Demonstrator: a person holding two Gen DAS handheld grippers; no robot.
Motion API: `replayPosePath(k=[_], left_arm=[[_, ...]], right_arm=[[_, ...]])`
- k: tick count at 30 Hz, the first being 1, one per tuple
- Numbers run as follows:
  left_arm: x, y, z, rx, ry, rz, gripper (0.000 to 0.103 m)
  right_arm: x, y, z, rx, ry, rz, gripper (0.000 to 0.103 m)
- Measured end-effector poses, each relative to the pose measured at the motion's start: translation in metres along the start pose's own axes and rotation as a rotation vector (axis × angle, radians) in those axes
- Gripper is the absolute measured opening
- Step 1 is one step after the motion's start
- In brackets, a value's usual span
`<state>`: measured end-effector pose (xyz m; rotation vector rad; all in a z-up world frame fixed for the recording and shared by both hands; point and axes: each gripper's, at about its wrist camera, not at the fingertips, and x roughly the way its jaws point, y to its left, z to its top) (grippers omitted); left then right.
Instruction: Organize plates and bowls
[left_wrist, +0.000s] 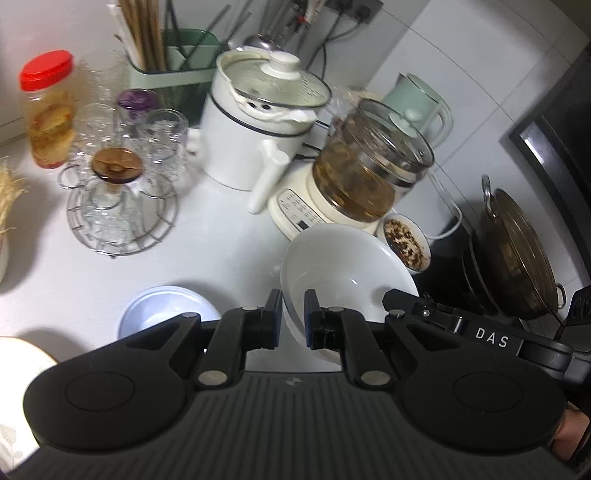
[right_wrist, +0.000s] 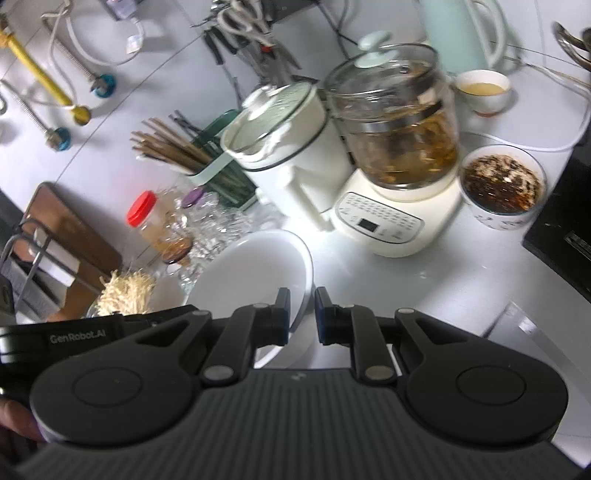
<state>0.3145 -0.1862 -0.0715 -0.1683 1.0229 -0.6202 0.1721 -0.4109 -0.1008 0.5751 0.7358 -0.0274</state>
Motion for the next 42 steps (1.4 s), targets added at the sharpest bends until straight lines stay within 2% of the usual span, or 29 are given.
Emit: replayPosePath(k=[8, 14, 19, 25, 32, 42], left_arm=[[-0.022, 0.026, -0.008, -0.072, -0.039, 0.055, 0.013], [-0.032, 0.052, -0.018, -0.157, -0.058, 0.094, 0.013], [-0.032, 0.067, -0.028, -0.184, -0.062, 0.14, 0.013], [-0.019, 0.089, -0.036, -0.225, -0.02, 0.176, 0.013], [0.004, 0.107, -0.043, -0.249, 0.04, 0.196, 0.013], [0.024, 0.113, -0.041, -0.221, 0.097, 0.223, 0.013]], right_arm=[[0.016, 0.028, -0.002, -0.068, 0.029, 0.051, 0.017], [0.035, 0.049, -0.004, -0.121, 0.085, 0.085, 0.017], [0.053, 0.065, -0.009, -0.168, 0.136, 0.086, 0.017], [0.076, 0.08, -0.017, -0.224, 0.19, 0.053, 0.018], [0.103, 0.081, -0.031, -0.245, 0.258, 0.011, 0.018], [0.119, 0.074, -0.043, -0.239, 0.256, -0.007, 0.019]])
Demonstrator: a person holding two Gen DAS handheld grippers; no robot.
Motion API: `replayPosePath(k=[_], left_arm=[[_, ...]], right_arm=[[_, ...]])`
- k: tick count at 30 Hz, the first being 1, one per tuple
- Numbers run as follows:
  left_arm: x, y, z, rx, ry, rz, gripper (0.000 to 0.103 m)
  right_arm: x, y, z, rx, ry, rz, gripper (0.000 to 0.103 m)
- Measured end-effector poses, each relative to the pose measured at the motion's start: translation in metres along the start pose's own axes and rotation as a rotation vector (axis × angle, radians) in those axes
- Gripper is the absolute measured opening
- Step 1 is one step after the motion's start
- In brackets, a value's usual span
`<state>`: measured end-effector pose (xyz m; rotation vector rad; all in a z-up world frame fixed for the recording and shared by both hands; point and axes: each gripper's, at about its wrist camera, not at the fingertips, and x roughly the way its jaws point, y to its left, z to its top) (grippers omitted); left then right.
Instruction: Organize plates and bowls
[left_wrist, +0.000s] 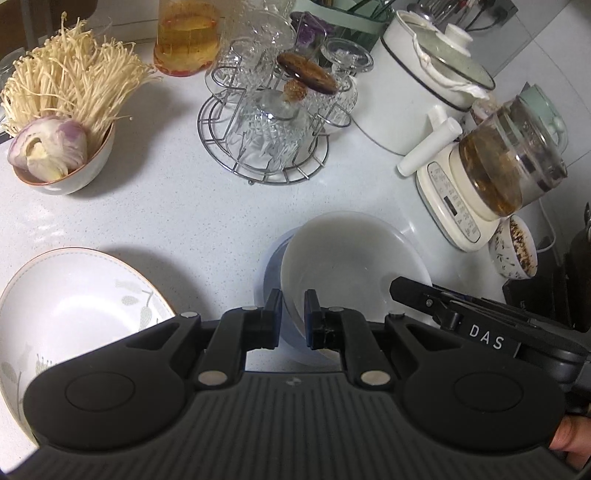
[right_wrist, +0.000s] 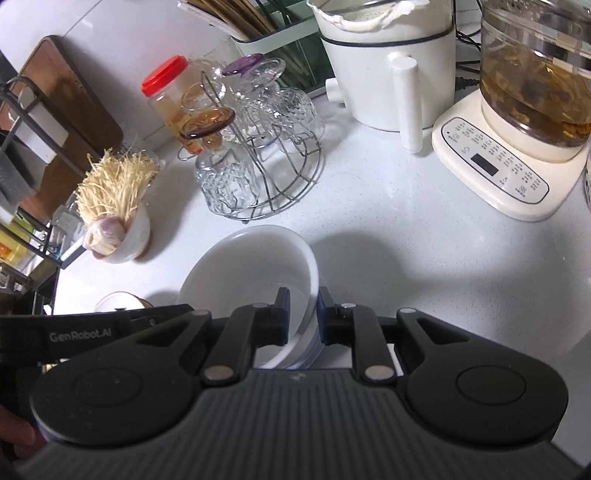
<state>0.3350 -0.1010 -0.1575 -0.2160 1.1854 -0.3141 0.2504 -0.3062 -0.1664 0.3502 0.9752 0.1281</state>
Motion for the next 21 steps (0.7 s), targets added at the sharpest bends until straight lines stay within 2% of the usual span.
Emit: replayPosePath(k=[9, 10, 11, 13, 14, 17, 21], left_arm=[[0.004, 0.005, 0.003, -0.014, 0.018, 0.017, 0.013], [0.004, 0.006, 0.003, -0.019, 0.024, 0.014, 0.017], [0.004, 0.008, 0.004, -0.024, 0.032, 0.01, 0.027], [0.001, 0.011, 0.004, -0.03, 0.029, 0.015, 0.044], [-0.001, 0.012, 0.003, -0.023, 0.02, 0.018, 0.047], [-0.003, 0.014, 0.003, -0.019, 0.019, 0.029, 0.053], [-0.004, 0.017, 0.006, -0.02, 0.013, 0.036, 0.055]], right_arm=[[0.004, 0.0, -0.002, 0.009, -0.001, 0.023, 0.019], [0.003, 0.0, -0.002, 0.011, -0.001, 0.028, 0.021], [0.003, 0.0, -0.001, 0.011, -0.005, 0.028, 0.027], [0.001, 0.0, -0.001, 0.019, -0.026, 0.036, 0.064], [-0.001, -0.001, -0.001, 0.023, -0.043, 0.041, 0.067], [0.001, -0.003, 0.0, 0.035, -0.053, 0.046, 0.066], [0.01, -0.011, 0.001, 0.097, -0.047, 0.04, 0.066]])
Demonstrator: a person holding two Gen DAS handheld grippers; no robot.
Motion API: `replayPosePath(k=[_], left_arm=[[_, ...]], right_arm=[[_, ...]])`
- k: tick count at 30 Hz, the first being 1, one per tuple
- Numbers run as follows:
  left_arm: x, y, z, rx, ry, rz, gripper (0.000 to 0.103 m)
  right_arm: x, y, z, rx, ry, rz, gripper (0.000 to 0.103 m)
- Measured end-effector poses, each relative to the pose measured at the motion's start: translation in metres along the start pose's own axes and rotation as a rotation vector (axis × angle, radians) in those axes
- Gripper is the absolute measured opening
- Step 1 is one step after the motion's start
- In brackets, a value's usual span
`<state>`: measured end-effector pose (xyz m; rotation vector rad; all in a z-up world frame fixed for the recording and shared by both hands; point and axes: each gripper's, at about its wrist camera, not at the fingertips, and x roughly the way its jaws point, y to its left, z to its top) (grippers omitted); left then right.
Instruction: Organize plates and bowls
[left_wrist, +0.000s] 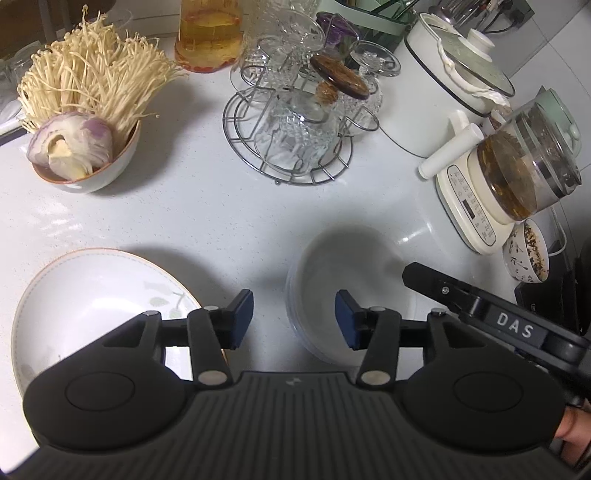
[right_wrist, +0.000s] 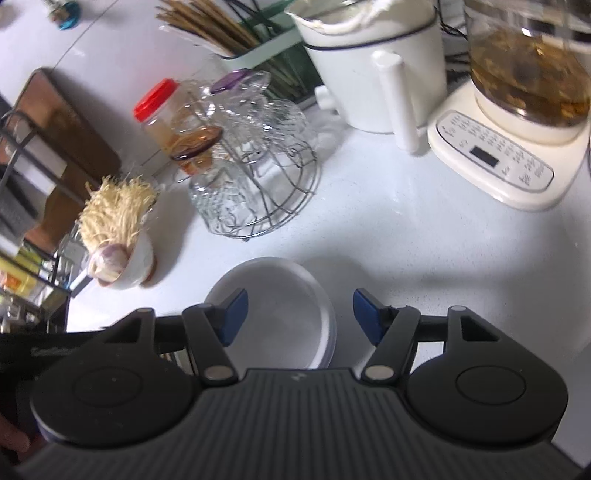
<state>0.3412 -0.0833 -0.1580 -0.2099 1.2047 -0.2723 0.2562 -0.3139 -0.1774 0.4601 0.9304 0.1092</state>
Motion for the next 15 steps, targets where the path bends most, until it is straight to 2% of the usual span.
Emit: replayPosePath(k=[10, 15], left_arm=[[0.004, 0.004, 0.008, -0.009, 0.014, -0.011, 0.058], [0.003, 0.005, 0.011, -0.005, 0.01, -0.007, 0.061]], right_arm=[[0.024, -0.014, -0.006, 0.107, 0.049, 0.028, 0.065], [0.034, -0.015, -0.009, 0.127, 0.074, 0.036, 0.058]])
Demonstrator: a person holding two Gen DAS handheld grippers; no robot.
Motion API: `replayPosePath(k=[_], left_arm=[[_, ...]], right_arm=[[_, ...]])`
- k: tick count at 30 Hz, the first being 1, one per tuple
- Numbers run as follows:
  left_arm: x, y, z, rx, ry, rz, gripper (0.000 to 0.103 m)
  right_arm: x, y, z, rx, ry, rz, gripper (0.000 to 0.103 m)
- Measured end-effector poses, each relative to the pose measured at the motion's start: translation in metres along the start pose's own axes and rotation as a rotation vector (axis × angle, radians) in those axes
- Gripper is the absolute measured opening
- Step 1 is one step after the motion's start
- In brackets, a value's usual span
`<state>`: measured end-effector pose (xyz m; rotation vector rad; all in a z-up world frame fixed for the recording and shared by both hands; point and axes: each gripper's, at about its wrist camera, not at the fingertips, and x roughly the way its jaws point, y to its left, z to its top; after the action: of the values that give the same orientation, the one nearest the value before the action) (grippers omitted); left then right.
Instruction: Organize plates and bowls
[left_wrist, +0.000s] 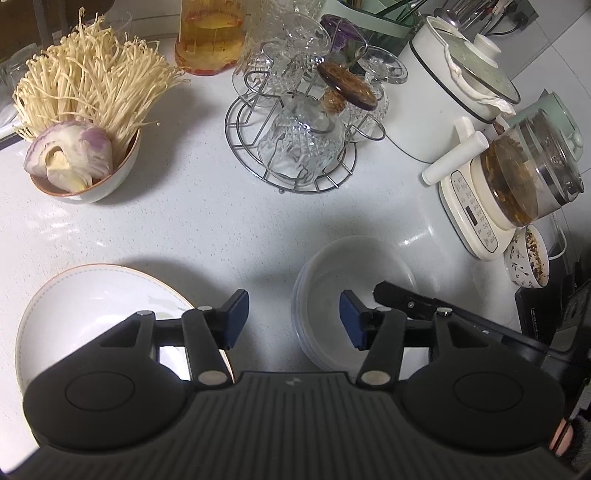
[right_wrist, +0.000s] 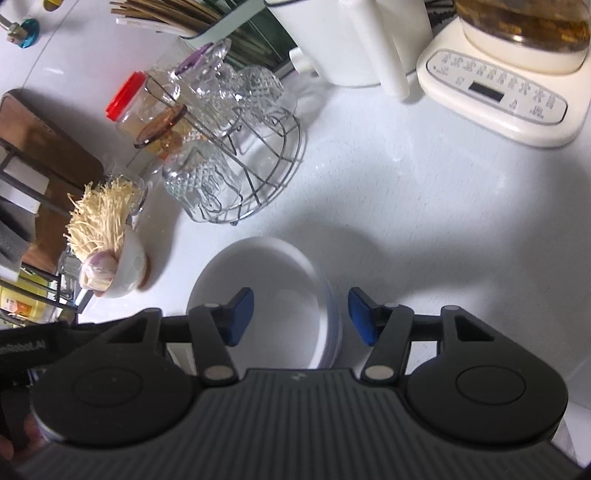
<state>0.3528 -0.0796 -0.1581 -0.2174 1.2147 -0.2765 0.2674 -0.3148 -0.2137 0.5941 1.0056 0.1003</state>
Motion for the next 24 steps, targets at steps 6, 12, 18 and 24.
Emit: replayPosePath(k=[6, 12, 18, 24], left_arm=[[0.001, 0.0, 0.002, 0.002, 0.004, -0.006, 0.061], [0.003, 0.001, 0.002, -0.005, 0.005, -0.005, 0.061], [0.002, 0.003, 0.0, -0.021, 0.002, -0.004, 0.061], [0.003, 0.002, -0.002, -0.034, -0.001, -0.008, 0.061]], right_arm=[[0.009, -0.002, -0.003, 0.038, 0.037, 0.003, 0.048], [0.013, -0.003, -0.004, 0.051, 0.061, 0.01, 0.037], [0.019, -0.01, -0.006, 0.084, 0.095, 0.002, 0.023], [0.017, -0.013, -0.007, 0.075, 0.102, -0.004, 0.017]])
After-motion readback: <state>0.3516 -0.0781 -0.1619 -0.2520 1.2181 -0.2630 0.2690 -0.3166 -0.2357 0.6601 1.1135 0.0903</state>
